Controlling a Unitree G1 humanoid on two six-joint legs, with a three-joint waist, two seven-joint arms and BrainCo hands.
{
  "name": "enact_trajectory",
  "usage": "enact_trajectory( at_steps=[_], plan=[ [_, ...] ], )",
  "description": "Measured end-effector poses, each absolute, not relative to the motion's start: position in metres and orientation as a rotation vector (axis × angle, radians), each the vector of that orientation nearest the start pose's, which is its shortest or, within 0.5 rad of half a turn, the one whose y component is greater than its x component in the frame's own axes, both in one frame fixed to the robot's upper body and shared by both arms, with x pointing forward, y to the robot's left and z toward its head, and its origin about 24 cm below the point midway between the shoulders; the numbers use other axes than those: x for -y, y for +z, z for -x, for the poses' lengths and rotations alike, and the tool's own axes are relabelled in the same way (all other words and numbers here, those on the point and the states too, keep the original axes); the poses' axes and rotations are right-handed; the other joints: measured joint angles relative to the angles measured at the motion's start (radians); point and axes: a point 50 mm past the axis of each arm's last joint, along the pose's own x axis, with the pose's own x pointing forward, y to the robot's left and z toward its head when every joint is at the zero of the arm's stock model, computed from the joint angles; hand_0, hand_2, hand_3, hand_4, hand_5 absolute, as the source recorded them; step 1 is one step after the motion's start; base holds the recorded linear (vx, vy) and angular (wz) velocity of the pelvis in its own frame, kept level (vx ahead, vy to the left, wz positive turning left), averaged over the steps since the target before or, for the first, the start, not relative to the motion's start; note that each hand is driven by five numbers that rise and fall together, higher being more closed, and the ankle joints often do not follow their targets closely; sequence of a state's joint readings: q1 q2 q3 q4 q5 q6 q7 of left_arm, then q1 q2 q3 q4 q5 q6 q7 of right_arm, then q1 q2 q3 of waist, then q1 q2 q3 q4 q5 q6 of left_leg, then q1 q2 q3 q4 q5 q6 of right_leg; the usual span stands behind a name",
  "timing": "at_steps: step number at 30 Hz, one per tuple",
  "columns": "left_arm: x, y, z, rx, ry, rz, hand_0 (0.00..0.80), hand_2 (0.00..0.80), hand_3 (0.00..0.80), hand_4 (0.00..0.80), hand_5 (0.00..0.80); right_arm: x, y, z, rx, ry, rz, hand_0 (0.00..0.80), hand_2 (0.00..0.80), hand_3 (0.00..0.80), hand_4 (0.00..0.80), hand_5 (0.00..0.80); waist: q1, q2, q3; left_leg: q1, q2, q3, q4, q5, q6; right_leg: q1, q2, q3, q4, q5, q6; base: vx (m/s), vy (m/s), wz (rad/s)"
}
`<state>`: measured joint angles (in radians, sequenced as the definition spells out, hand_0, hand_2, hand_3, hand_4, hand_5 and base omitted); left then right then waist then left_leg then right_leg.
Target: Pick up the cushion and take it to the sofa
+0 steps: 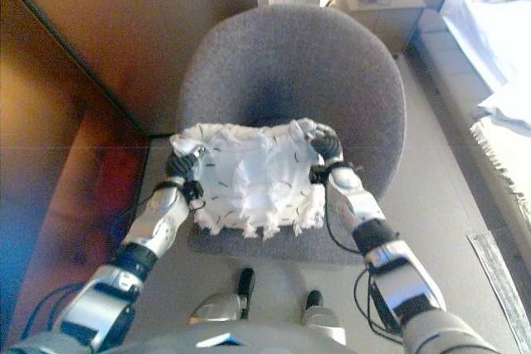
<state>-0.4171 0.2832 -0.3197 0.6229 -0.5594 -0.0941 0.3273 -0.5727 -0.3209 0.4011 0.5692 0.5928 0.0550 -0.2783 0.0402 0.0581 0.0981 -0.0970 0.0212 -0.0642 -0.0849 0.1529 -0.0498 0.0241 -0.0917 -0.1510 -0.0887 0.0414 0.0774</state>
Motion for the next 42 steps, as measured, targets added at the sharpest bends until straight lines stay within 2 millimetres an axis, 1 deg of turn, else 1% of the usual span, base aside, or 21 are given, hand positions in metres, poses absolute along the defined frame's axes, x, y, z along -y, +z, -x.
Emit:
enact_trajectory(
  at_steps=[5, 7, 9, 12, 14, 19, 23, 28, 33, 36, 37, 38, 39, 42],
  plan=[
    [-0.163, 0.029, -0.33, -0.158, 0.153, 0.086, 0.8, 0.8, 0.8, 0.8, 0.8, 0.144, 0.068, -0.354, -0.147, -0.026, 0.01, 0.8, 0.8, 0.8, 0.8, 0.8, -0.003, 0.014, 0.01, -0.004, 0.001, 0.003, -0.001, 0.0, 0.0, -0.005, 0.0, 0.001, 0.0, 0.001, 0.001, 0.011, -0.004, 0.0],
    [-0.162, 0.032, -0.332, -0.149, 0.15, 0.089, 0.8, 0.8, 0.8, 0.8, 0.8, 0.144, 0.071, -0.356, -0.135, -0.039, 0.019, 0.8, 0.8, 0.8, 0.8, 0.8, -0.004, 0.019, 0.013, -0.003, 0.002, 0.003, -0.002, 0.0, 0.0, -0.005, 0.001, 0.001, 0.0, 0.002, 0.0, 0.097, -0.019, 0.0],
    [-0.16, 0.032, -0.333, -0.149, 0.147, 0.096, 0.8, 0.8, 0.8, 0.8, 0.8, 0.145, 0.071, -0.356, -0.134, -0.064, 0.023, 0.8, 0.8, 0.8, 0.8, 0.8, -0.007, 0.016, 0.014, 0.0, 0.001, 0.004, -0.002, 0.0, 0.0, -0.001, 0.001, 0.001, 0.0, 0.002, 0.0, 0.148, -0.008, 0.03],
    [-0.158, 0.032, -0.332, -0.151, 0.144, 0.101, 0.8, 0.8, 0.8, 0.8, 0.8, 0.143, 0.072, -0.355, -0.129, -0.092, 0.035, 0.8, 0.8, 0.8, 0.8, 0.8, -0.026, 0.008, 0.033, 0.019, 0.0, 0.007, -0.003, 0.0, 0.0, 0.022, 0.0, 0.001, -0.001, 0.0, 0.0, 0.077, 0.006, 0.06],
    [-0.156, 0.031, -0.332, -0.152, 0.135, 0.106, 0.8, 0.8, 0.8, 0.8, 0.8, 0.142, 0.071, -0.355, -0.133, -0.104, 0.045, 0.8, 0.8, 0.8, 0.8, 0.8, -0.029, 0.004, 0.042, 0.023, 0.001, 0.009, -0.003, 0.0, 0.0, 0.024, 0.001, 0.003, -0.001, 0.0, 0.0, -0.03, 0.012, -0.02],
    [-0.153, 0.025, -0.334, -0.186, 0.129, 0.111, 0.8, 0.8, 0.8, 0.8, 0.8, 0.144, 0.069, -0.355, -0.15, -0.149, 0.065, 0.8, 0.8, 0.8, 0.8, 0.8, -0.032, 0.007, 0.05, 0.011, 0.006, 0.018, -0.003, 0.0, 0.0, 0.008, 0.002, 0.011, 0.0, 0.003, -0.001, -0.092, 0.02, -0.06],
    [-0.15, 0.033, -0.341, -0.169, 0.114, 0.112, 0.8, 0.8, 0.8, 0.8, 0.8, 0.144, 0.071, -0.358, -0.147, -0.182, 0.08, 0.8, 0.8, 0.8, 0.8, 0.8, -0.052, 0.004, 0.065, 0.01, 0.006, 0.023, -0.003, 0.001, 0.001, 0.006, 0.003, 0.016, 0.0, 0.005, -0.002, -0.014, -0.001, -0.03],
    [-0.143, 0.047, -0.351, -0.142, 0.071, 0.123, 0.8, 0.8, 0.8, 0.8, 0.8, 0.148, 0.077, -0.364, -0.138, -0.239, 0.095, 0.8, 0.8, 0.8, 0.8, 0.8, -0.053, 0.003, 0.067, 0.013, 0.006, 0.028, -0.003, 0.0, 0.001, 0.006, 0.003, 0.018, 0.0, 0.006, -0.002, 0.006, 0.0, -0.01],
    [-0.145, 0.048, -0.358, -0.164, 0.086, 0.107, 0.8, 0.8, 0.8, 0.8, 0.8, 0.143, 0.083, -0.369, -0.141, -0.248, 0.109, 0.8, 0.8, 0.8, 0.8, 0.8, -0.054, -0.001, 0.069, 0.018, 0.008, 0.033, -0.003, 0.0, 0.0, 0.01, 0.004, 0.021, 0.0, 0.007, -0.003, 0.066, 0.003, -0.02],
    [-0.147, 0.045, -0.359, -0.193, 0.094, 0.094, 0.8, 0.8, 0.8, 0.8, 0.8, 0.14, 0.081, -0.372, -0.163, -0.253, 0.111, 0.8, 0.8, 0.8, 0.8, 0.8, -0.054, -0.004, 0.071, 0.033, 0.008, 0.034, -0.003, 0.0, 0.0, 0.024, 0.004, 0.022, -0.001, 0.008, -0.002, 0.092, 0.013, 0.0],
    [-0.147, 0.044, -0.359, -0.206, 0.094, 0.091, 0.54, 0.54, 0.54, 0.54, 0.54, 0.141, 0.079, -0.372, -0.173, -0.257, 0.114, 0.8, 0.8, 0.8, 0.8, 0.8, -0.054, -0.004, 0.07, 0.039, 0.008, 0.034, -0.003, -0.001, 0.0, 0.03, 0.005, 0.022, 0.0, 0.008, -0.002, 0.089, 0.02, 0.01],
    [-0.147, 0.043, -0.358, -0.214, 0.094, 0.091, 0.229, 0.229, 0.229, 0.229, 0.229, 0.141, 0.077, -0.372, -0.178, -0.259, 0.116, 0.8, 0.8, 0.8, 0.8, 0.8, -0.054, -0.004, 0.07, 0.041, 0.008, 0.034, -0.003, -0.001, 0.0, 0.032, 0.005, 0.022, -0.001, 0.008, -0.002, 0.098, 0.025, 0.01],
    [-0.147, 0.042, -0.358, -0.227, 0.099, 0.107, 0.0, 0.0, 0.0, 0.0, 0.0, 0.141, 0.075, -0.371, -0.187, -0.261, 0.119, 0.8, 0.8, 0.8, 0.8, 0.8, -0.054, -0.004, 0.071, 0.045, 0.009, 0.034, -0.003, -0.001, 0.0, 0.036, 0.004, 0.022, -0.001, 0.008, -0.003, 0.075, 0.022, 0.01],
    [-0.149, 0.038, -0.359, -0.274, 0.112, 0.106, 0.0, 0.0, 0.0, 0.0, 0.0, 0.141, 0.069, -0.371, -0.224, -0.263, 0.142, 0.8, 0.8, 0.8, 0.8, 0.8, -0.054, -0.004, 0.07, 0.051, 0.01, 0.034, -0.003, -0.001, -0.001, 0.043, 0.004, 0.022, -0.001, 0.008, -0.003, 0.046, 0.023, 0.01]
  ],
)
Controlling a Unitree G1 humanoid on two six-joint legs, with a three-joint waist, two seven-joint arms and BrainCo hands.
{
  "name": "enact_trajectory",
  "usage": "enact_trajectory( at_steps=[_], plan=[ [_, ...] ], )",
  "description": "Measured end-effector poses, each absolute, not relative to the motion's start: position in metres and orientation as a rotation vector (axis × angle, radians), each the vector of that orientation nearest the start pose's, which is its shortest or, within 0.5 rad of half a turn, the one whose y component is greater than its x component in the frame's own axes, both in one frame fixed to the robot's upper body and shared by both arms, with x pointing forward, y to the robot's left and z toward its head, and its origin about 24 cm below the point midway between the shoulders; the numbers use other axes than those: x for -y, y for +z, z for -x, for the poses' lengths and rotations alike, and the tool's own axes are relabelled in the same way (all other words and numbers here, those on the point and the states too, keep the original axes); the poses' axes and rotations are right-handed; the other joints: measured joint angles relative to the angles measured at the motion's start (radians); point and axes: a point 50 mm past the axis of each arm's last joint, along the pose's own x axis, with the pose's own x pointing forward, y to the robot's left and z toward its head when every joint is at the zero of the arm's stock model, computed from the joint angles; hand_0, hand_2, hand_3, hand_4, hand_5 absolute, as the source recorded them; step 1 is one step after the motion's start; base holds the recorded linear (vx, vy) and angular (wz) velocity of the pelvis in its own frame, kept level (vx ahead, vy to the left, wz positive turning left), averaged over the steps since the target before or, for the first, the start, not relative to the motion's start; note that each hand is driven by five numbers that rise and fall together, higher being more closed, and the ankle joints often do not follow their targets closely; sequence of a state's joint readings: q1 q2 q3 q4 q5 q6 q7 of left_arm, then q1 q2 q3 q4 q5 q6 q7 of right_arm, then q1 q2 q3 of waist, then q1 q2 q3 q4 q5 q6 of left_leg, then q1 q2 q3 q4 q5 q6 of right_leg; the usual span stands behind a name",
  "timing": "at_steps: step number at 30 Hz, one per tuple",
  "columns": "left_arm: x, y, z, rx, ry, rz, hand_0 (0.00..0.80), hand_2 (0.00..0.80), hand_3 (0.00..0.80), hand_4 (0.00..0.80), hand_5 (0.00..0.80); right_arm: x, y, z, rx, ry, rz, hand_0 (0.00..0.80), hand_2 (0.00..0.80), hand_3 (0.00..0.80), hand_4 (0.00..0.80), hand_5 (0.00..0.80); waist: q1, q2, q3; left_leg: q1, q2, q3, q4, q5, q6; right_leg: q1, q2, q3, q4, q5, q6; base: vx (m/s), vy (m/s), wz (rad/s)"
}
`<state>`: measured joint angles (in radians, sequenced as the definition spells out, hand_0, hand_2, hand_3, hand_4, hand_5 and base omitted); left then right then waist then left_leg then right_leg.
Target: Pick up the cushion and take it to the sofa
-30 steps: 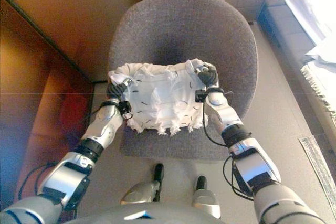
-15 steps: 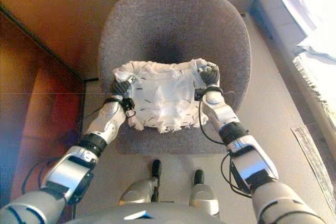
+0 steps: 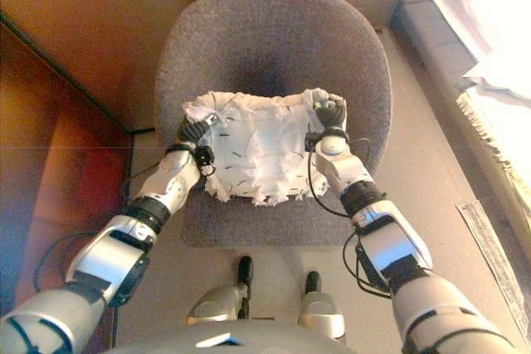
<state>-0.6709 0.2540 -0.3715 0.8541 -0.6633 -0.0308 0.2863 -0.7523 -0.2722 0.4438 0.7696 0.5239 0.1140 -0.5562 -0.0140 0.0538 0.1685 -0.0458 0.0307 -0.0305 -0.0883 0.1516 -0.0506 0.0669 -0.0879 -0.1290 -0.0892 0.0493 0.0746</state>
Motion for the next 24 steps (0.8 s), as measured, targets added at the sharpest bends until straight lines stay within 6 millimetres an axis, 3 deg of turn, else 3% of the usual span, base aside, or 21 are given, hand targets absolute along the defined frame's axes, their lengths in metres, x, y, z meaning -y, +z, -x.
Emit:
enact_trajectory(
  at_steps=[2, 3, 4, 5, 24],
  plan=[
    [-0.149, 0.039, -0.361, -0.281, 0.117, 0.1, 0.0, 0.0, 0.0, 0.0, 0.0, 0.135, 0.068, -0.372, -0.237, -0.255, 0.14, 0.8, 0.8, 0.8, 0.8, 0.8, -0.001, 0.0, 0.0, 0.0, 0.0, 0.0, 0.0, 0.0, 0.0, 0.0, 0.0, 0.0, 0.0, 0.0, 0.0, 0.036, 0.02, -0.01],
    [-0.149, 0.041, -0.363, -0.279, 0.118, 0.098, 0.0, 0.0, 0.0, 0.0, 0.0, 0.133, 0.069, -0.373, -0.238, -0.251, 0.14, 0.574, 0.574, 0.574, 0.574, 0.574, -0.002, 0.0, 0.0, 0.0, 0.0, 0.0, 0.0, 0.0, 0.0, 0.0, 0.0, 0.001, 0.0, 0.001, -0.001, 0.035, 0.016, 0.0],
    [-0.149, 0.044, -0.365, -0.279, 0.123, 0.093, 0.0, 0.0, 0.0, 0.0, 0.0, 0.132, 0.071, -0.374, -0.239, -0.247, 0.143, 0.135, 0.135, 0.135, 0.135, 0.135, -0.001, 0.0, 0.0, 0.0, 0.0, 0.0, 0.0, 0.001, 0.001, 0.0, 0.0, 0.001, 0.0, 0.001, -0.001, 0.057, 0.016, 0.01],
    [-0.148, 0.046, -0.367, -0.279, 0.126, 0.091, 0.0, 0.0, 0.0, 0.0, 0.0, 0.13, 0.074, -0.376, -0.235, -0.243, 0.145, 0.0, 0.0, 0.0, 0.0, 0.0, -0.001, 0.0, 0.0, 0.0, 0.0, 0.0, 0.0, 0.001, 0.001, 0.0, 0.0, 0.001, 0.001, 0.001, -0.001, 0.063, 0.008, 0.01],
    [-0.152, 0.053, -0.371, -0.275, 0.194, 0.078, 0.0, 0.0, 0.0, 0.0, 0.0, 0.128, 0.091, -0.38, -0.159, -0.22, 0.204, 0.0, 0.0, 0.0, 0.0, 0.0, -0.001, 0.004, -0.003, 0.018, -0.002, -0.002, 0.0, 0.003, 0.003, 0.021, -0.003, 0.0, 0.0, 0.004, 0.0, 0.044, 0.012, 0.0]
  ],
)
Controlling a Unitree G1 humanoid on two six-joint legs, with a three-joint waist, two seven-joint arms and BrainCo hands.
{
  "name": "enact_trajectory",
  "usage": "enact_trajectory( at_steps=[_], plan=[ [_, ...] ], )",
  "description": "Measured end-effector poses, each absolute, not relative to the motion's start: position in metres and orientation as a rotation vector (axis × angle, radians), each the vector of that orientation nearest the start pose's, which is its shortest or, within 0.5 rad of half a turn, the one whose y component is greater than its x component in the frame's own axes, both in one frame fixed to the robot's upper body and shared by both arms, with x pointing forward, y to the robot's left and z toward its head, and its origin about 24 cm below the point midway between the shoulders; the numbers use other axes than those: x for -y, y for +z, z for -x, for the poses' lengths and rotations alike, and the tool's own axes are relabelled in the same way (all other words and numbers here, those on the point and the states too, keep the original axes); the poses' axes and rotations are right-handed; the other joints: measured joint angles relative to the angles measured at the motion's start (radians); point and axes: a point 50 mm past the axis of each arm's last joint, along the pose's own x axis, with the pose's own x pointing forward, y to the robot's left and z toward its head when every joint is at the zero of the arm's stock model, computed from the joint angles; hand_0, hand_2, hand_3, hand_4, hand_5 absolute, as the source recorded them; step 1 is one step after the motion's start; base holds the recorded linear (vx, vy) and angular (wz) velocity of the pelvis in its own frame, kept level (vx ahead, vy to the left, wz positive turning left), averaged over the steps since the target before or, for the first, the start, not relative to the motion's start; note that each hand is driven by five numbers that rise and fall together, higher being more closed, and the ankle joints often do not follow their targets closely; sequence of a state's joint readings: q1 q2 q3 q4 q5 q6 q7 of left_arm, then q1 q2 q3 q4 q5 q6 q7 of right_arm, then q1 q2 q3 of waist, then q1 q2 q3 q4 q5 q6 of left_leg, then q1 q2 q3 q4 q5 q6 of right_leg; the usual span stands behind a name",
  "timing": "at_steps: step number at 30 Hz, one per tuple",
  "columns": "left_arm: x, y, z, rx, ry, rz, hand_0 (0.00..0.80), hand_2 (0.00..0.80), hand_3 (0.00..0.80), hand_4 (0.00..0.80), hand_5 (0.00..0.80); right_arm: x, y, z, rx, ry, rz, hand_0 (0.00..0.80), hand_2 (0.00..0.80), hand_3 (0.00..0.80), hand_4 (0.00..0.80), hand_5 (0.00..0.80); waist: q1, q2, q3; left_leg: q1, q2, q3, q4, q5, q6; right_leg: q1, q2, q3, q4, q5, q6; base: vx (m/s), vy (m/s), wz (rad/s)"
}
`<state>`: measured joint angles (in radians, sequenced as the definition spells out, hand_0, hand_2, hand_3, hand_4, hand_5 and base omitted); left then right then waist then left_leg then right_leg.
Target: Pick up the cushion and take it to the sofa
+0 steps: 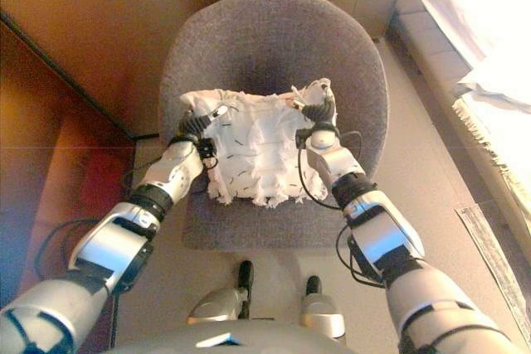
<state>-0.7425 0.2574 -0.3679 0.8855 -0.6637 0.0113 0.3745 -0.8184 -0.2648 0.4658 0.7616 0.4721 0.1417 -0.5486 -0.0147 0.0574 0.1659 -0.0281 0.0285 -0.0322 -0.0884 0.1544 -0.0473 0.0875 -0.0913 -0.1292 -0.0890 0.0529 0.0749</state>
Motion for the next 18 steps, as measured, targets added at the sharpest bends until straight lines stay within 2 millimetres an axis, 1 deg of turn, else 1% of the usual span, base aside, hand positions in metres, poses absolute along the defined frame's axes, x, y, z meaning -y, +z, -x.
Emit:
enact_trajectory(
  at_steps=[2, 5, 7, 8, 11, 14, 18],
  plan=[
    [-0.155, 0.053, -0.369, -0.266, 0.205, 0.083, 0.0, 0.0, 0.0, 0.0, 0.0, 0.131, 0.103, -0.38, -0.092, -0.213, 0.226, 0.0, 0.0, 0.0, 0.0, 0.0, 0.001, 0.0, 0.0, 0.013, -0.002, -0.001, 0.0, 0.0, 0.0, 0.012, -0.001, -0.002, -0.001, -0.001, 0.0, 0.109, 0.026, 0.02],
    [-0.167, 0.056, -0.364, -0.224, 0.24, 0.11, 0.0, 0.0, 0.0, 0.0, 0.0, 0.135, 0.124, -0.378, 0.014, -0.213, 0.218, 0.0, 0.0, 0.0, 0.0, 0.0, 0.001, 0.001, 0.001, 0.036, -0.001, -0.001, -0.001, -0.005, -0.002, 0.035, -0.001, -0.003, -0.001, -0.007, -0.001, 0.127, 0.032, 0.02],
    [-0.181, 0.059, -0.361, -0.197, 0.29, 0.121, 0.0, 0.0, 0.0, 0.0, 0.0, 0.139, 0.132, -0.376, 0.056, -0.225, 0.207, 0.0, 0.0, 0.0, 0.0, 0.0, 0.0, 0.003, 0.0, 0.055, 0.001, -0.002, -0.003, -0.009, -0.004, 0.055, 0.0, -0.006, -0.001, -0.011, -0.002, 0.111, 0.037, 0.02],
    [-0.191, 0.06, -0.359, -0.182, 0.325, 0.131, 0.0, 0.0, 0.0, 0.0, 0.0, 0.143, 0.135, -0.374, 0.08, -0.231, 0.206, 0.0, 0.0, 0.0, 0.0, 0.0, 0.0, 0.005, -0.001, 0.066, 0.002, -0.002, -0.006, -0.013, -0.005, 0.068, 0.001, -0.006, -0.001, -0.013, -0.002, 0.105, 0.042, -0.01],
    [-0.214, 0.06, -0.352, -0.158, 0.414, 0.155, 0.0, 0.0, 0.0, 0.0, 0.0, 0.158, 0.139, -0.369, 0.121, -0.249, 0.233, 0.0, 0.0, 0.0, 0.0, 0.0, 0.0, 0.021, -0.012, 0.082, 0.001, 0.0, -0.007, -0.026, -0.001, 0.083, -0.001, -0.005, -0.001, -0.018, -0.002, 0.04, 0.047, 0.0],
    [-0.237, 0.055, -0.336, -0.124, 0.51, 0.157, 0.0, 0.0, 0.0, 0.0, 0.0, 0.181, 0.141, -0.358, 0.168, -0.279, 0.253, 0.0, 0.0, 0.0, 0.0, 0.0, 0.001, 0.038, -0.026, 0.086, 0.001, 0.001, -0.006, -0.027, 0.0, 0.086, -0.001, -0.005, 0.0, -0.019, -0.001, 0.033, 0.048, 0.0],
    [-0.259, 0.033, -0.313, -0.169, 0.615, 0.174, 0.0, 0.0, 0.0, 0.0, 0.0, 0.208, 0.142, -0.346, 0.198, -0.32, 0.297, 0.0, 0.0, 0.0, 0.0, 0.0, 0.001, 0.047, -0.033, 0.088, 0.001, 0.001, -0.006, -0.025, 0.003, 0.088, -0.001, -0.005, 0.0, -0.019, -0.001, 0.005, 0.033, 0.0]
  ],
)
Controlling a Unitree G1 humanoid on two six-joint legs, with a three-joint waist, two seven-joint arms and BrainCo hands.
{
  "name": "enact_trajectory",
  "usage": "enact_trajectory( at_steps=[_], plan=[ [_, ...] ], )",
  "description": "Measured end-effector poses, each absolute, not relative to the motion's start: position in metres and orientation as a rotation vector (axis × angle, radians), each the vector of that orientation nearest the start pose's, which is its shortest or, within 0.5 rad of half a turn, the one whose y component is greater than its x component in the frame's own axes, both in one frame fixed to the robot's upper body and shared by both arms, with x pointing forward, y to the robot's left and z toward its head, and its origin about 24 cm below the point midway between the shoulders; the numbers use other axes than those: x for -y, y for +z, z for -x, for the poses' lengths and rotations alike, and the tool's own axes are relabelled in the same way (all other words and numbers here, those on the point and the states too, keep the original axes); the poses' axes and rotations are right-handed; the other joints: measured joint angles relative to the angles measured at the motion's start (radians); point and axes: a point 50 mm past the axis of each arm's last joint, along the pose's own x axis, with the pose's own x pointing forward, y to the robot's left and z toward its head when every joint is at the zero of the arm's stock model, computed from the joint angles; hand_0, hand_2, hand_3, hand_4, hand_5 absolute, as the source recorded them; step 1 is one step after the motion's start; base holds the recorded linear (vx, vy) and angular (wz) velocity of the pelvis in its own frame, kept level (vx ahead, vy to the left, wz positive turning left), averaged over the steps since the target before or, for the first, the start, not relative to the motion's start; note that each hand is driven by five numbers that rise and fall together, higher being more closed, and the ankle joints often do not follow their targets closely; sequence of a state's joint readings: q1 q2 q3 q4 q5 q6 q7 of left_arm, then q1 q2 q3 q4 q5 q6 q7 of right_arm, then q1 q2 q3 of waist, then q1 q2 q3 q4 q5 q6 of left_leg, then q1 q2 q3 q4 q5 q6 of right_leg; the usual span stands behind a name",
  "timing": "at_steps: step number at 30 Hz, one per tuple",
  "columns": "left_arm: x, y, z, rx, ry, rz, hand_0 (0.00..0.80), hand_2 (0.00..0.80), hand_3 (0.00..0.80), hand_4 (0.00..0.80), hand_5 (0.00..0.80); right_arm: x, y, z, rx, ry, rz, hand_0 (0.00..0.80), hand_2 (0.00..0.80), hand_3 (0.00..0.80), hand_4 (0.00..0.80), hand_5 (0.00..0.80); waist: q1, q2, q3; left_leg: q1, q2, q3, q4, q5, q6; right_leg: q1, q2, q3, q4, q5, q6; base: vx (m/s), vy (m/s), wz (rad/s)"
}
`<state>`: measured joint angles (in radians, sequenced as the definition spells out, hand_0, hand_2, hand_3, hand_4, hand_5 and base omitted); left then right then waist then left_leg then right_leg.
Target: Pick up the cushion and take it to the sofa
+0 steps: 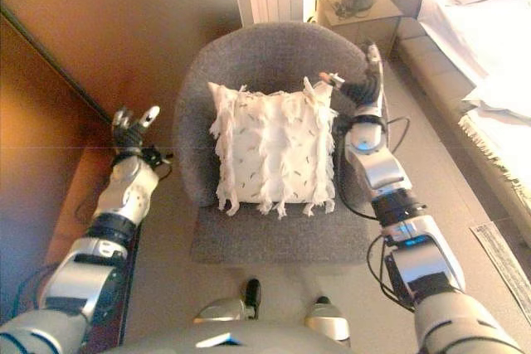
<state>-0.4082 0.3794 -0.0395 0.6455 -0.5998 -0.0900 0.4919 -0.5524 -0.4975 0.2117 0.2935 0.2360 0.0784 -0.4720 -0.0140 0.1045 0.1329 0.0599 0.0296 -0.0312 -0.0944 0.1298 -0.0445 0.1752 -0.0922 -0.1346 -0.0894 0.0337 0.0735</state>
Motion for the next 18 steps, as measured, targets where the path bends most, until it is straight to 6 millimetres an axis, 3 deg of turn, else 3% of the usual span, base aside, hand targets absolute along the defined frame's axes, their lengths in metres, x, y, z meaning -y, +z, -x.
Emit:
enact_trajectory(
  at_steps=[2, 5, 9, 12, 18],
  plan=[
    [-0.264, 0.025, -0.304, -0.18, 0.641, 0.174, 0.0, 0.0, 0.0, 0.0, 0.0, 0.22, 0.142, -0.339, 0.211, -0.333, 0.314, 0.0, 0.0, 0.0, 0.0, 0.0, 0.0, 0.0, 0.0, 0.0, 0.0, 0.0, 0.0, 0.0, 0.0, 0.0, 0.0, 0.0, 0.0, 0.0, 0.0, 0.0, 0.0, 0.0],
    [-0.274, 0.018, -0.275, -0.135, 0.678, 0.153, 0.0, 0.0, 0.0, 0.0, 0.0, 0.238, 0.129, -0.312, 0.227, -0.344, 0.314, 0.0, 0.0, 0.0, 0.0, 0.0, 0.001, -0.005, -0.002, 0.002, 0.0, 0.0, 0.0, -0.001, -0.001, 0.002, 0.0, 0.0, -0.001, -0.002, 0.0, -0.017, -0.027, 0.0],
    [-0.289, 0.004, -0.225, -0.121, 0.766, 0.192, 0.0, 0.0, 0.0, 0.0, 0.0, 0.257, 0.098, -0.266, 0.172, -0.335, 0.349, 0.0, 0.0, 0.0, 0.0, 0.0, 0.004, -0.012, -0.007, 0.015, 0.001, 0.0, -0.001, -0.014, -0.004, 0.015, 0.001, -0.001, -0.003, -0.013, 0.0, -0.094, -0.077, 0.0],
    [-0.287, -0.011, -0.191, -0.165, 0.788, 0.221, 0.0, 0.0, 0.0, 0.0, 0.0, 0.261, 0.077, -0.241, 0.105, -0.339, 0.323, 0.0, 0.0, 0.0, 0.0, 0.0, 0.005, -0.022, -0.015, 0.013, 0.004, 0.001, -0.001, -0.016, -0.007, 0.012, 0.005, -0.005, 0.0, -0.019, -0.001, -0.158, -0.086, -0.01],
    [-0.288, -0.047, -0.151, -0.379, 0.793, 0.195, 0.0, 0.0, 0.0, 0.0, 0.0, 0.271, 0.027, -0.206, -0.107, -0.404, 0.244, 0.0, 0.0, 0.0, 0.0, 0.0, 0.008, -0.068, -0.053, -0.013, 0.021, 0.018, -0.001, -0.021, -0.014, -0.009, 0.017, -0.008, 0.001, -0.03, -0.013, -0.177, -0.092, 0.02]
  ],
)
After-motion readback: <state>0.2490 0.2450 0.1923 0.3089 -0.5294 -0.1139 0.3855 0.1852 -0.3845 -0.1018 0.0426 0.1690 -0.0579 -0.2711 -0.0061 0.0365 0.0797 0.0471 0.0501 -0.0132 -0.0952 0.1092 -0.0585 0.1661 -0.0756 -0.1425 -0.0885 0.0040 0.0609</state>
